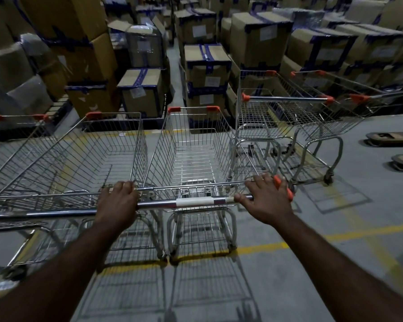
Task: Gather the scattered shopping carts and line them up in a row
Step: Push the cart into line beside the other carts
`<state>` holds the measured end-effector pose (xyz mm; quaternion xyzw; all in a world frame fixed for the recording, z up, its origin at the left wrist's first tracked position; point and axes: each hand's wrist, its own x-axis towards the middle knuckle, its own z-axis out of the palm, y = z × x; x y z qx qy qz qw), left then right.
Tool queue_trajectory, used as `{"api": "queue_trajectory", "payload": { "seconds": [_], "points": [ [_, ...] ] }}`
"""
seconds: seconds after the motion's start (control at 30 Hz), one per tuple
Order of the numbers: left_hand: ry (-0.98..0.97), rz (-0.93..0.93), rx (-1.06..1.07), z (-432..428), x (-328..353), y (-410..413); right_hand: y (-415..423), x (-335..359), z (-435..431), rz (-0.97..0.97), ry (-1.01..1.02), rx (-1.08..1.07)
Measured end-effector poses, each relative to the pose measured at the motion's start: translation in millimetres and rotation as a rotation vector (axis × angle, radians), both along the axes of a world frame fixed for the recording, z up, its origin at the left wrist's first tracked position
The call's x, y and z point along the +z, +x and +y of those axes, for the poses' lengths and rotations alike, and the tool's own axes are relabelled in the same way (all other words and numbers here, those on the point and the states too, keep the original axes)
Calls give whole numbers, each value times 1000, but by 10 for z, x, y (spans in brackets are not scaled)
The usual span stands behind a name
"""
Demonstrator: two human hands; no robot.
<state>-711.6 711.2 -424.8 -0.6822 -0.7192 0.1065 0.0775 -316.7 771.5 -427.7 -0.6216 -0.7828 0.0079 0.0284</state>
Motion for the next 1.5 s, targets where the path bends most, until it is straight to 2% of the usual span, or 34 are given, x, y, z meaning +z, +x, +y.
{"api": "queue_trajectory", "payload": {
  "seconds": [0.17,0.3,0.4,0.7,1.13,1.3,1.5],
  "points": [
    [-224,-68,-47,40,242,156,-28,66,47,46,-60,11],
    [-403,-341,-93,198,535,517,-77,205,183,104,-89,50],
    [-337,-489,-112,394,654,838,-93,340,302,118,-79,79],
    [-71,-337,-289,1092,1203,2048,453,927,623,97,29,70],
    [58,-340,-542,2114,1745,3994,2084,1621,1075,86,158,-127],
    [66,-386,-554,2769,1693,4435,2558,1654,1572,73,153,-144],
    [78,-372,-496,4004,1413,4610,2955,1610,2622,8,103,-118]
  ]
}}
